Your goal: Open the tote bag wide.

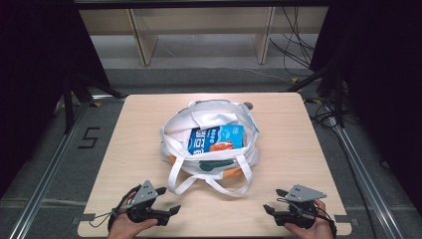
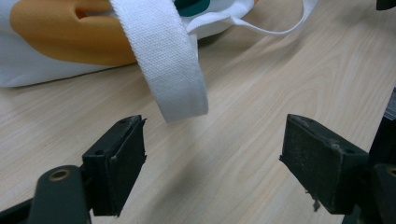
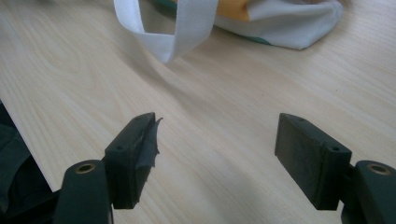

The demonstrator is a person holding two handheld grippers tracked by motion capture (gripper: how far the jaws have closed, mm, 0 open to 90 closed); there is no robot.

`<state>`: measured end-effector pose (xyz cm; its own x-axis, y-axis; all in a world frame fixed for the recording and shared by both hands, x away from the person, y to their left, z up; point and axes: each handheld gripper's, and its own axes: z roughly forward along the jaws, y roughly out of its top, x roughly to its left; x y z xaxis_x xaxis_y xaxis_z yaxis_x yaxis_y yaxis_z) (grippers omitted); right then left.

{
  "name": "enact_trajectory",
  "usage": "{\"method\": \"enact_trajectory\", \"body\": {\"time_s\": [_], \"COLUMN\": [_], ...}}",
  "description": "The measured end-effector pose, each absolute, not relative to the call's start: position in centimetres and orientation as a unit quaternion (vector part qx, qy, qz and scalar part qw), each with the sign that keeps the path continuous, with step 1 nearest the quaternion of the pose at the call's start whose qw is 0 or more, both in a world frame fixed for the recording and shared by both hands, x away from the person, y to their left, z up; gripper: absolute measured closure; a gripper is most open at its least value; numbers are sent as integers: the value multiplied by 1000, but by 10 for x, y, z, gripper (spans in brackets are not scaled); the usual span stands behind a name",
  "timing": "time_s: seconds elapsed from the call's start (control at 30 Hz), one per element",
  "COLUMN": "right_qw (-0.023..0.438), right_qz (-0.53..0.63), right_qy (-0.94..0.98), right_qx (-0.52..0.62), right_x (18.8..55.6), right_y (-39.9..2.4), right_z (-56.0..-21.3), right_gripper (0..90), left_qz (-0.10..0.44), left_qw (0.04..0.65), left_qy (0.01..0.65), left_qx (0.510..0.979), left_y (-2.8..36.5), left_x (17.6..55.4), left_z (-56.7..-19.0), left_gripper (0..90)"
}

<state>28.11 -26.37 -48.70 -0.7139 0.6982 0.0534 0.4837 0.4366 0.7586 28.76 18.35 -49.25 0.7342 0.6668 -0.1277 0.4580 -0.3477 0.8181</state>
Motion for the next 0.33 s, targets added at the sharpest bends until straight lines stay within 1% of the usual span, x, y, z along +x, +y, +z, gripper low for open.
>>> {"method": "enact_trajectory", "body": {"time_s": [0.03,0.13,0.23,0.3,0.33], "right_qw": [147,139,155,155,155], "right_qz": [397,392,393,393,393], "right_qy": [834,842,837,837,837], "right_qx": [354,343,347,347,347], "right_x": [281,283,282,282,282], "right_y": [-264,-263,-264,-264,-264], "right_z": [-487,-488,-488,-488,-488], "right_gripper": [308,308,308,307,307], "left_qz": [115,115,119,115,118], "left_qw": [454,450,453,456,449], "left_qy": [346,347,342,347,347], "left_qx": [813,815,815,811,815], "left_y": [183,183,184,183,184], "left_x": [288,287,289,289,289], "left_z": [-492,-493,-494,-494,-493], "left_gripper": [207,208,207,208,208]}}
